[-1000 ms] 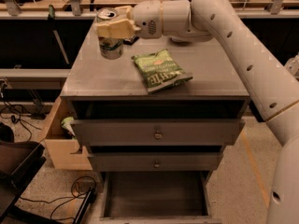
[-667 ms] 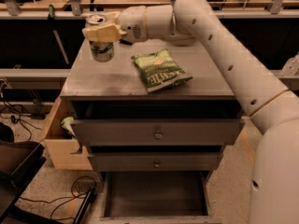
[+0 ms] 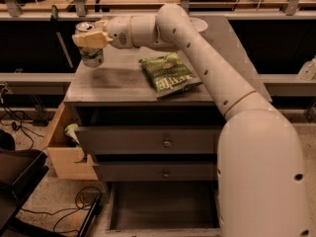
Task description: Pick 7up can from white bowl and place on counter
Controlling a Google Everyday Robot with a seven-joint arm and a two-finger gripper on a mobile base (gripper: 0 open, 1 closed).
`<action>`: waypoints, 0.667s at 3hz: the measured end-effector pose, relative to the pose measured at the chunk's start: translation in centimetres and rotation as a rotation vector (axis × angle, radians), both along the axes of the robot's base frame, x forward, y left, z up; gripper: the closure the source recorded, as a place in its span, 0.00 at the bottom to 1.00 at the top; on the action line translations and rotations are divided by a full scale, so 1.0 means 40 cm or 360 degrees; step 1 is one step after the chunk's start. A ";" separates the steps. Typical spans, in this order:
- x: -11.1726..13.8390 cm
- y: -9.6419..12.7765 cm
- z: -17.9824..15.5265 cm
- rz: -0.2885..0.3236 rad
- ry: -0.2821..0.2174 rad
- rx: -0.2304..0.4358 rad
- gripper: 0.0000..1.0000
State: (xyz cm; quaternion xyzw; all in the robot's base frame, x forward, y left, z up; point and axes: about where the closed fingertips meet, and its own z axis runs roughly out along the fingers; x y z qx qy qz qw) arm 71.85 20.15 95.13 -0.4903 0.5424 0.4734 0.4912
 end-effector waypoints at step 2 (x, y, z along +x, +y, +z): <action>0.054 -0.028 -0.081 -0.0077 -0.0077 -0.0135 0.84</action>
Offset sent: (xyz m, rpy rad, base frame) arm 0.0325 -0.0404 -0.0501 -0.1797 -0.0894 -0.0832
